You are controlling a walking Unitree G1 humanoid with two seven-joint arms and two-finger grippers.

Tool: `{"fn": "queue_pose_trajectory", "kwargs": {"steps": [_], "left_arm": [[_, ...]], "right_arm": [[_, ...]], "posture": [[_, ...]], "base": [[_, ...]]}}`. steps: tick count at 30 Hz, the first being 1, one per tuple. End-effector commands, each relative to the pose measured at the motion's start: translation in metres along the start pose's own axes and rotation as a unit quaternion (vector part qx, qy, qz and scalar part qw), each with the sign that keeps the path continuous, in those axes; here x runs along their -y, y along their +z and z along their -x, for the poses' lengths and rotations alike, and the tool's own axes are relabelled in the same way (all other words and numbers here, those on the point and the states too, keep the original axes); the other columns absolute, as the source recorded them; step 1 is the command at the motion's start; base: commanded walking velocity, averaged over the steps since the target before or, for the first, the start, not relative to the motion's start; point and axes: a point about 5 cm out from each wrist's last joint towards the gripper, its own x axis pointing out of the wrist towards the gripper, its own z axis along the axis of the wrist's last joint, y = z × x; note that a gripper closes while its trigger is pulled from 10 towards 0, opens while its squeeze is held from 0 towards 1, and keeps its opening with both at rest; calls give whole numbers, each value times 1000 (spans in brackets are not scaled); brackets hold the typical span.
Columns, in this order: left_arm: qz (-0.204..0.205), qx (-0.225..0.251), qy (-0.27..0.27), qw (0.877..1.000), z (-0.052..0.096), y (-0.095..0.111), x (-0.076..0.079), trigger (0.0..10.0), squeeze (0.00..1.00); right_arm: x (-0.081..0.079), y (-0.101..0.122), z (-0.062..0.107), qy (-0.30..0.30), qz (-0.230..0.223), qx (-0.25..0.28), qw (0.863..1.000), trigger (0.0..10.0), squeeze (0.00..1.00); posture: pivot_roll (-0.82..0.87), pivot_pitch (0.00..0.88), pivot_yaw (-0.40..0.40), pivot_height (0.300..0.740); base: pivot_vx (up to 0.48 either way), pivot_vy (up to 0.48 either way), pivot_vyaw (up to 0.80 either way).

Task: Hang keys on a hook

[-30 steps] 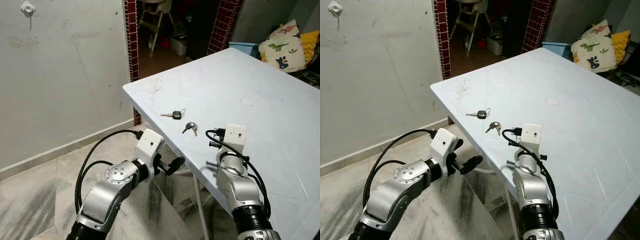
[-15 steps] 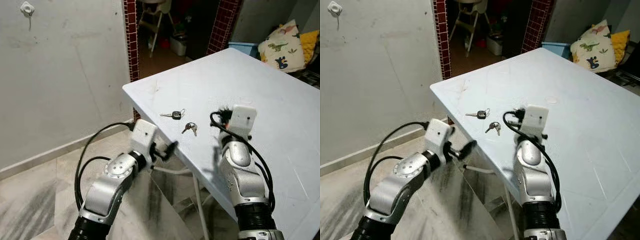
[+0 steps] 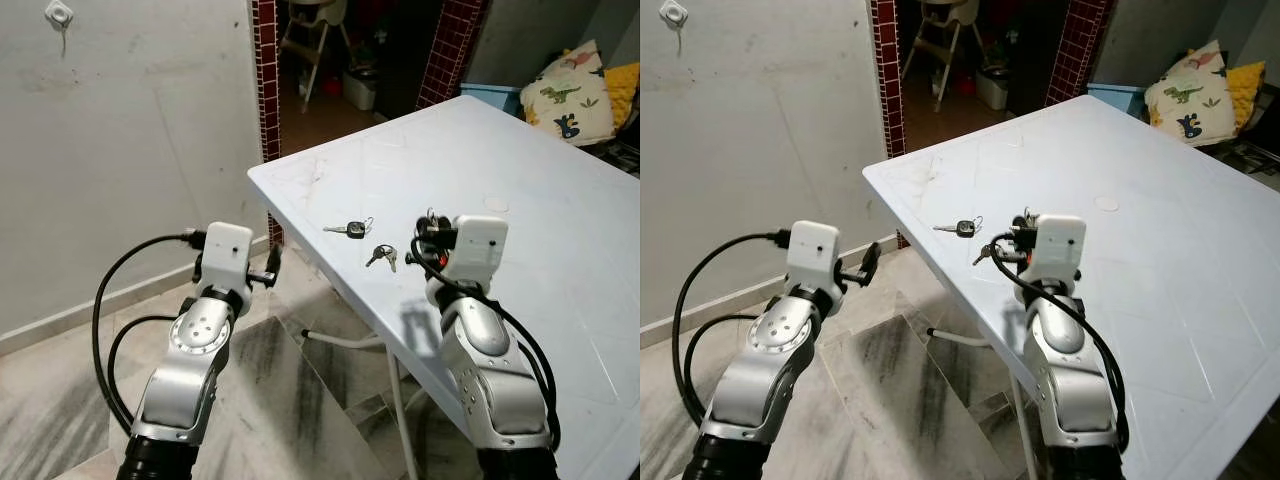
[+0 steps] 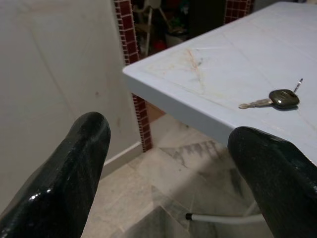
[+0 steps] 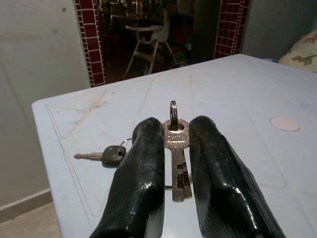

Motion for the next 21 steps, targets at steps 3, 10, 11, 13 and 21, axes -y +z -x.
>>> {"fn": "queue_pose_trajectory", "kwargs": {"steps": [3,10,11,13,21], "left_arm": [[-6,-4,4,1000,10,-3,-3,10000,0],[7,-10,6,1000,9,-3,-1,10000,0],[7,-10,6,1000,9,-3,-1,10000,0],[0,-17,27,1000,5,-3,-6,10000,0],[3,-23,43,999,-1,0,-16,10000,0]], "right_arm": [[3,3,5,-7,3,1,1000,10000,0],[2,1,4,-8,6,-6,1000,10000,0],[2,1,4,-8,6,-6,1000,10000,0],[2,1,2,-10,1,-9,1000,10000,0],[4,1,-1,-20,-3,-11,1000,10000,0]], "posture": [[172,0,-46,740],[178,0,-42,740],[178,0,-42,740],[180,0,-41,740],[193,0,-32,740]], "base": [[0,0,0],[0,0,798],[0,0,800],[0,0,800],[0,0,800]]}}
